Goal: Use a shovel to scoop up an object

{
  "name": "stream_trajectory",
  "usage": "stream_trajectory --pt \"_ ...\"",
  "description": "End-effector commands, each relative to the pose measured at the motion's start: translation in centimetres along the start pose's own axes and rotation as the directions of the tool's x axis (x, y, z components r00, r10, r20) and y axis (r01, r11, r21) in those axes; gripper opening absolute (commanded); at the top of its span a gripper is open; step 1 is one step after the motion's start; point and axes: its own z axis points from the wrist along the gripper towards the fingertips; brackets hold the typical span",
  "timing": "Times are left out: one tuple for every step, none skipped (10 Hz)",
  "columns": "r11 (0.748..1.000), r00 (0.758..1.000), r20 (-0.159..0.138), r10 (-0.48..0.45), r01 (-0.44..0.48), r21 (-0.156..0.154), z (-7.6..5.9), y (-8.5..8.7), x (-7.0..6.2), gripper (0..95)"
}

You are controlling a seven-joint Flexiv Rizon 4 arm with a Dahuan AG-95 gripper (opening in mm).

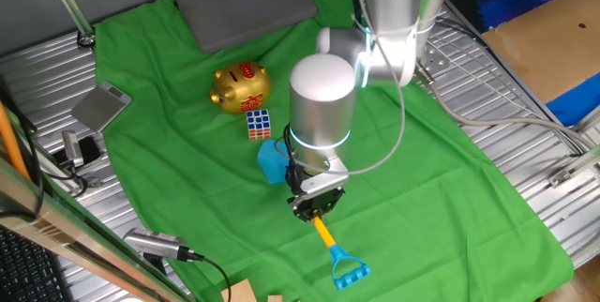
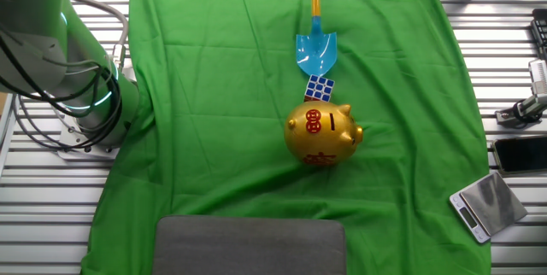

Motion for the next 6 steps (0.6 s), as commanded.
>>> stream_trajectory --pt "1.000 1.000 0.000 0.000 0.000 -0.003 -0.2 0.0 0.2 0.0" --pt "1.000 1.000 0.016 0.009 -0.009 -0.003 -0.3 0.0 0.5 0.0" --pt "1.000 1.000 0.019 0.010 -0.010 -0.002 -0.4 0.0 0.6 0.0" --pt "1.000 0.999 0.037 0.015 -0.015 0.000 -0.5 0.0 0.8 0.0" --pt "1.000 0.998 0.050 0.023 -0.023 0.001 -0.6 0.1 1.1 0.0" --pt "1.000 0.998 0.055 0.025 -0.025 0.001 -0.8 0.1 1.4 0.0"
